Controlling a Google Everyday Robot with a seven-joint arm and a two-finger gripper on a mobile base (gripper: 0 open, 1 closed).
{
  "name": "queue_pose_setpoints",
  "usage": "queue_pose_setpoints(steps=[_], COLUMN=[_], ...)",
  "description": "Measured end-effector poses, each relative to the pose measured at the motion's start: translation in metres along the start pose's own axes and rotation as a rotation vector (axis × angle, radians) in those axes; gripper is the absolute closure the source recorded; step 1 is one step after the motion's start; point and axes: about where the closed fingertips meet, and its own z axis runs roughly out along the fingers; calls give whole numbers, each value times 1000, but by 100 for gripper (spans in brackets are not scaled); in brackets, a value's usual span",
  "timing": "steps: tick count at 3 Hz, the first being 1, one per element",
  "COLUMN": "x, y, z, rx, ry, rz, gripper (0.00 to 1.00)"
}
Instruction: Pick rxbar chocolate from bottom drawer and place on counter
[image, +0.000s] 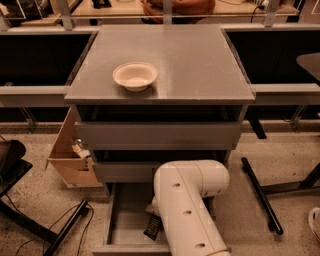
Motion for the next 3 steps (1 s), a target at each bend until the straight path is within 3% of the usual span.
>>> queue_pose_setpoints(steps=[1,2,3], x=[-12,-37,-46], y=[-6,-18,-17], z=[26,21,12], rx=[-9,-87,-107], ry=[-6,24,25], rz=[-25,-112,-113], gripper=[0,27,50])
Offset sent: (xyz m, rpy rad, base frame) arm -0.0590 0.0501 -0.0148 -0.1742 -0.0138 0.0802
